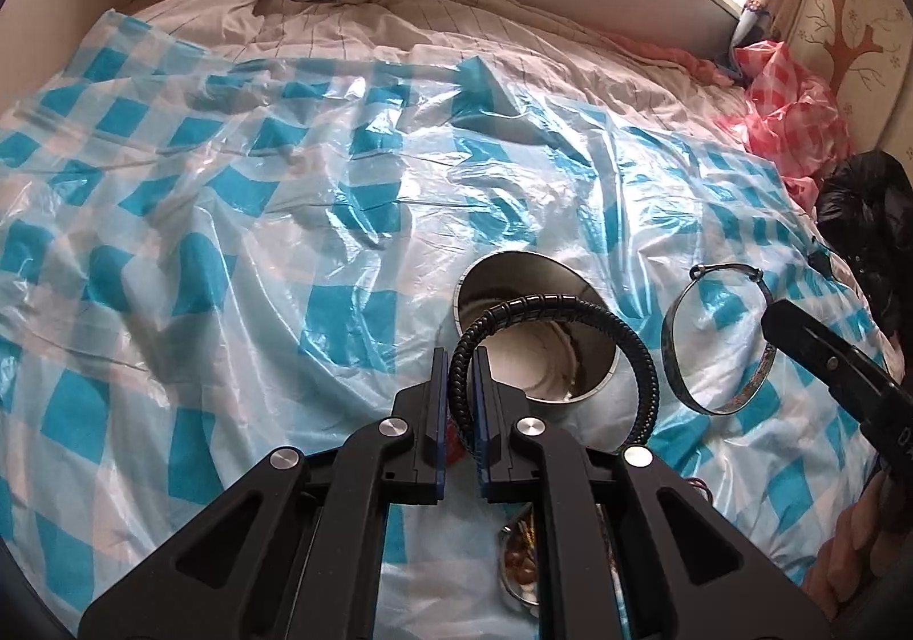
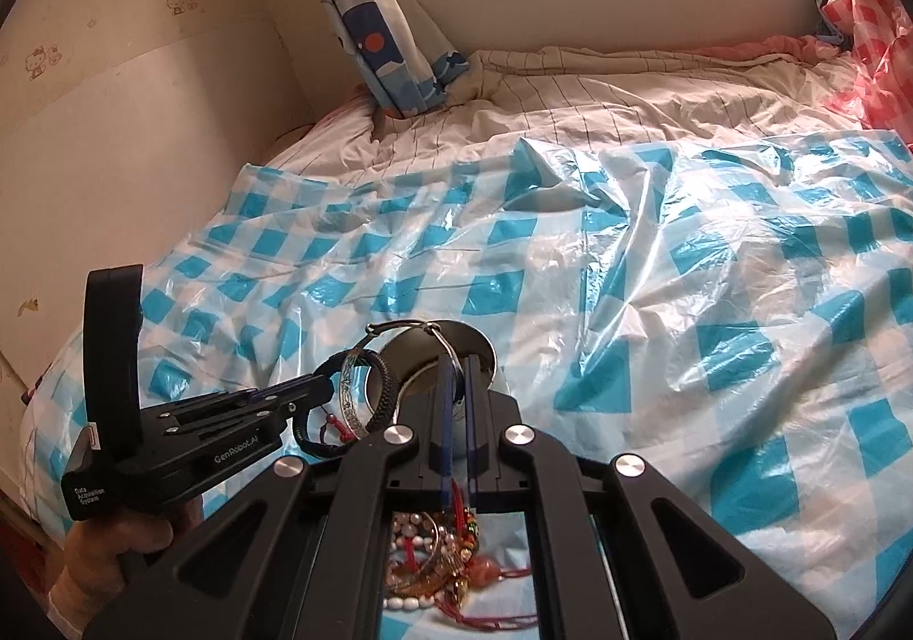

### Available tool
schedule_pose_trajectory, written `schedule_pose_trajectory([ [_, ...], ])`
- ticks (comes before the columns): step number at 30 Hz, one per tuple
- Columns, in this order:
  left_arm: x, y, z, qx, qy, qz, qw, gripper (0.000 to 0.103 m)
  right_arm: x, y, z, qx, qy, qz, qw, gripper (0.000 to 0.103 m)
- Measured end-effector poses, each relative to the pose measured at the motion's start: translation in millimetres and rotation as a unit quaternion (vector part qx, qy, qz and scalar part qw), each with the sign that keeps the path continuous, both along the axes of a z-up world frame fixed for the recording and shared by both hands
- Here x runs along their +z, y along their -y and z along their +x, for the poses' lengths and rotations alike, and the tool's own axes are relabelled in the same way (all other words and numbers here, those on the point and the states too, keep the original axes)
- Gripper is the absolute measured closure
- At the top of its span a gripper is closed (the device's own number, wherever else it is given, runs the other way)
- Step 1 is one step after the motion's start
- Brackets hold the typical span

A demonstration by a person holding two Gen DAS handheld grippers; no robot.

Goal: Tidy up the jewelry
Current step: 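Carry the bangle in the right gripper over the tin while the left carries the black bracelet there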

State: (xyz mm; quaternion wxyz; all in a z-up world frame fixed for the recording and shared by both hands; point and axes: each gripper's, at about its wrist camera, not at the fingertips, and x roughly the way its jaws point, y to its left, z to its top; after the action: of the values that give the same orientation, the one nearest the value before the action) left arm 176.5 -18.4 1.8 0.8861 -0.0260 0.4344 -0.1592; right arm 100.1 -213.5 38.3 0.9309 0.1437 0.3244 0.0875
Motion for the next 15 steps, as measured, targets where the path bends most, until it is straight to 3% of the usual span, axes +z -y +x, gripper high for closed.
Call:
schedule_pose_trajectory([
  [15, -16, 25, 21, -0.015, -0.013, 0.000, 0.9998, 0.096, -17, -4, 21, 0.008, -0.014, -0.007, 1.000, 0.099],
])
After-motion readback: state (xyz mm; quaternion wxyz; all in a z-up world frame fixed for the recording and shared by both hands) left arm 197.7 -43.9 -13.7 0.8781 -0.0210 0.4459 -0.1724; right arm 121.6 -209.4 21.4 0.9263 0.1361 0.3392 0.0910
